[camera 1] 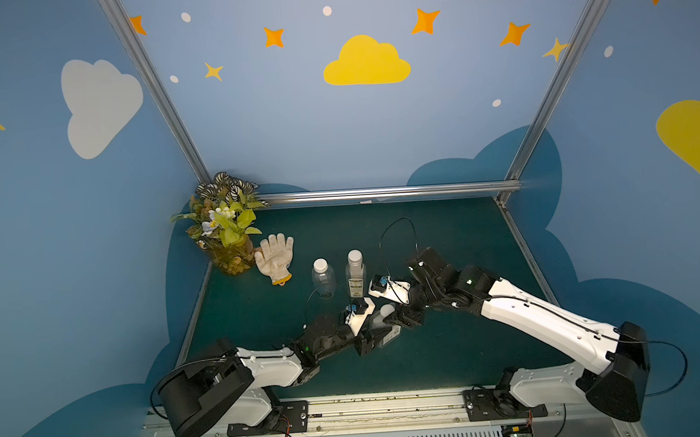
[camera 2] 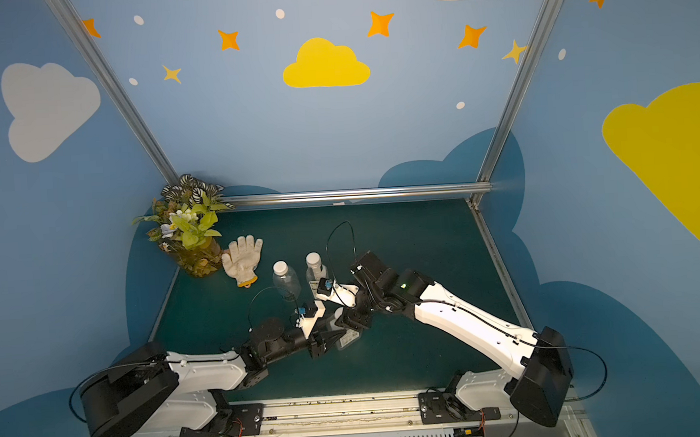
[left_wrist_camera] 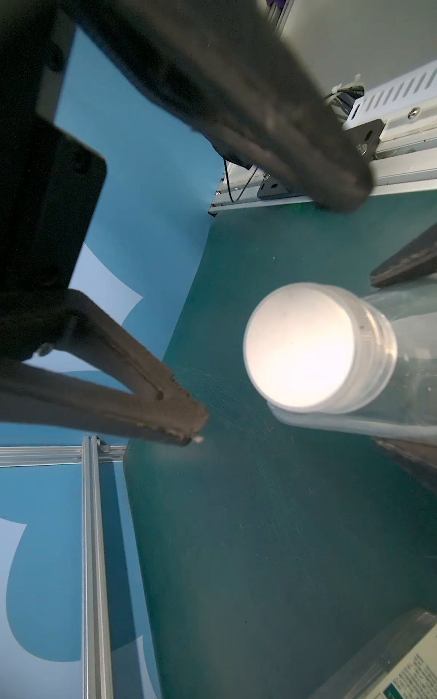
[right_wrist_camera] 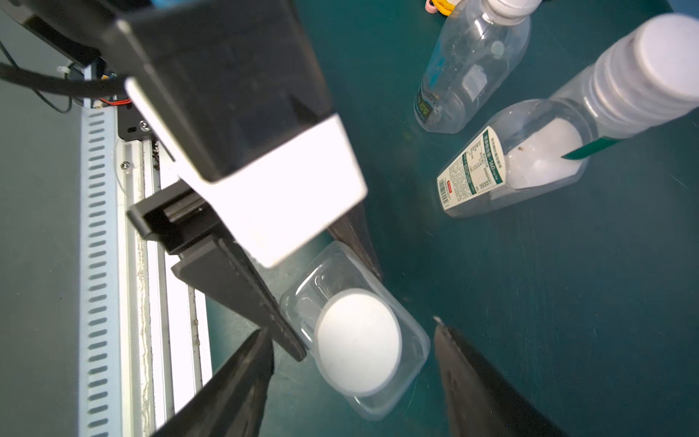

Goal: Screw on the bottle caps
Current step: Screw the bottle cap onto the plastic bottle.

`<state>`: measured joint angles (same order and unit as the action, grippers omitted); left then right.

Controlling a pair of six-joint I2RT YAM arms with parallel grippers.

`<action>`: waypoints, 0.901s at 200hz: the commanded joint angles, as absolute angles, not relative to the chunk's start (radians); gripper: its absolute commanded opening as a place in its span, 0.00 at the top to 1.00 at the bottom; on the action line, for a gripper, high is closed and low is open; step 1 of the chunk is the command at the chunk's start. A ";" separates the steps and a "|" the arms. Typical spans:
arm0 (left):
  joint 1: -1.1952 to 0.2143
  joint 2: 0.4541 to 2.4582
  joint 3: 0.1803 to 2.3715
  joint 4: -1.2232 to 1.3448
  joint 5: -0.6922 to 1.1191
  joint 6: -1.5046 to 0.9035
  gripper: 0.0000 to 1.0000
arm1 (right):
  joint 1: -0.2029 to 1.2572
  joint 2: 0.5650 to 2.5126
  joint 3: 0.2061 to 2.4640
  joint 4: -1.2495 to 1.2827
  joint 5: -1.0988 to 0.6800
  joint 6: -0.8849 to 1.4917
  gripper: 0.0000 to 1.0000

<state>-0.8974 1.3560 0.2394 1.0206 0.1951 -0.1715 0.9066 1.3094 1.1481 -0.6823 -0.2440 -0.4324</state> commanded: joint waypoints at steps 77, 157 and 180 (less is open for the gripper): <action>-0.899 1.374 0.229 0.963 0.224 -0.182 0.96 | 0.933 1.403 1.242 -0.774 -0.202 -0.441 0.39; -0.899 1.376 0.229 0.962 0.221 -0.181 0.97 | 0.940 1.414 1.238 -0.783 -0.196 -0.443 0.51; -0.900 1.376 0.228 0.963 0.222 -0.181 0.97 | 0.943 1.420 1.236 -0.785 -0.192 -0.443 0.55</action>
<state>-0.8974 1.3571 0.2394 1.0222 0.1951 -0.1715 0.9340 1.4082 1.2129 -0.7605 -0.1959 -0.4355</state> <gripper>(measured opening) 0.552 0.471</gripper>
